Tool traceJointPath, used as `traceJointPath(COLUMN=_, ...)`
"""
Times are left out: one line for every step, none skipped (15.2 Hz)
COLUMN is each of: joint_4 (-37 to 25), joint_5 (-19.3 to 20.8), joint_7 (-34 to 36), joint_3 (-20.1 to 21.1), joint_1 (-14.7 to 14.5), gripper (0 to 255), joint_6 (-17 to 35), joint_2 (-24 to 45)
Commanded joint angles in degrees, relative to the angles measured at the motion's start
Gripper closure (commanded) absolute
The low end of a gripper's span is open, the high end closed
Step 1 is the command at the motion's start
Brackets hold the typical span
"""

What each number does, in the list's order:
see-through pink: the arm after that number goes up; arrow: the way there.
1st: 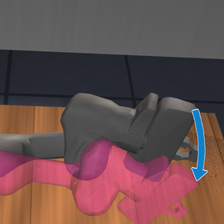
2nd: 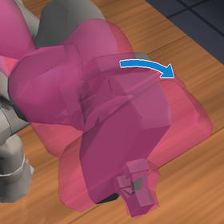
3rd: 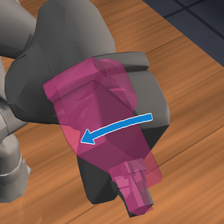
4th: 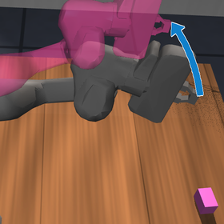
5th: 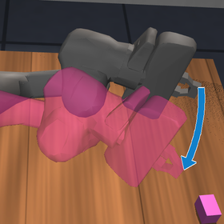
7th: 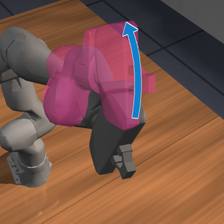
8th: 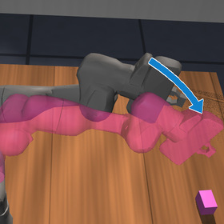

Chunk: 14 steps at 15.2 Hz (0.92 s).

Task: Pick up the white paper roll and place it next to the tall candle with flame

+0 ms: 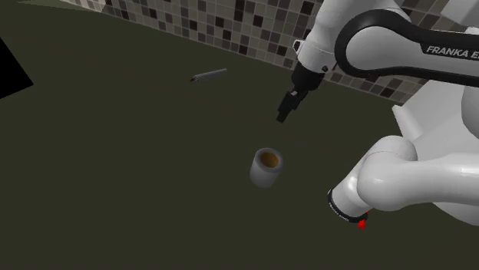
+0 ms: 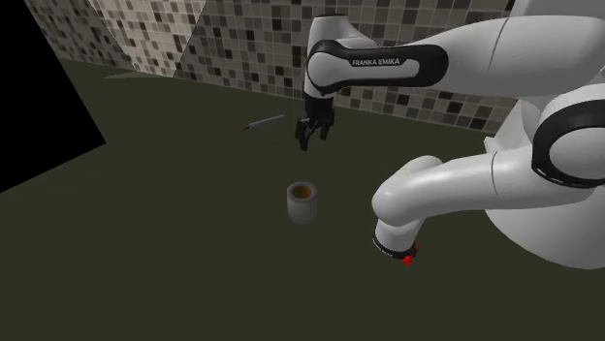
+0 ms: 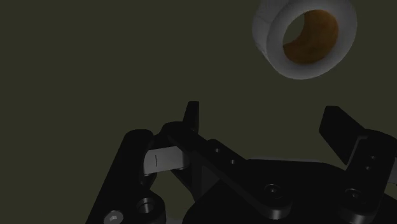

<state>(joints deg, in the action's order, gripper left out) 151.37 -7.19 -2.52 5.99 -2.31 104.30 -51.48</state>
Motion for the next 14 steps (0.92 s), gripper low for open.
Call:
traceJointPath(joint_4=4.37, joint_5=-1.14, joint_7=0.95, joint_3=1.44, joint_1=-0.93, gripper=0, joint_6=3.03, joint_2=-1.48)
traceJointPath(joint_4=6.35, joint_5=-1.74, joint_7=1.42, joint_3=2.16, joint_1=-1.45, gripper=0, joint_6=4.39, joint_2=-2.15)
traceJointPath(joint_4=8.3, joint_5=-2.39, joint_7=1.91, joint_3=2.92, joint_1=-2.01, gripper=0, joint_6=5.77, joint_2=-2.75)
traceJointPath(joint_4=10.2, joint_5=-3.07, joint_7=2.42, joint_3=3.71, joint_1=-2.63, gripper=0, joint_6=7.19, joint_2=-3.27)
traceJointPath(joint_4=12.06, joint_5=-3.81, joint_7=2.96, joint_3=4.54, joint_1=-3.31, gripper=0, joint_6=8.65, joint_2=-3.71)
traceJointPath(joint_4=13.87, joint_5=-4.58, joint_7=3.52, joint_3=5.39, joint_1=-4.04, gripper=0, joint_6=10.16, joint_2=-4.04)
traceJointPath(joint_4=15.64, joint_5=-5.4, joint_7=4.11, joint_3=6.28, joint_1=-4.84, gripper=0, joint_6=11.73, joint_2=-4.27)
traceJointPath(joint_4=16.5, joint_5=-5.82, joint_7=4.42, joint_3=6.73, joint_1=-5.27, gripper=0, joint_6=12.54, joint_2=-4.33)
traceJointPath(joint_4=17.08, joint_5=-6.02, joint_7=4.4, joint_3=6.9, joint_1=-5.36, gripper=0, joint_6=13.54, joint_2=-3.91)
traceJointPath(joint_4=17.66, joint_5=-6.22, joint_7=4.39, joint_3=7.08, joint_1=-5.46, gripper=0, joint_6=14.57, joint_2=-3.45)
traceJointPath(joint_4=18.22, joint_5=-6.43, joint_7=4.36, joint_3=7.26, joint_1=-5.55, gripper=0, joint_6=15.61, joint_2=-2.96)
traceJointPath(joint_4=18.76, joint_5=-6.64, joint_7=4.34, joint_3=7.44, joint_1=-5.64, gripper=0, joint_6=16.68, joint_2=-2.44)
traceJointPath(joint_4=19.3, joint_5=-6.85, joint_7=4.32, joint_3=7.62, joint_1=-5.73, gripper=0, joint_6=17.76, joint_2=-1.88)
traceJointPath(joint_4=19.81, joint_5=-7.07, joint_7=4.29, joint_3=7.81, joint_1=-5.83, gripper=0, joint_6=18.87, joint_2=-1.28)
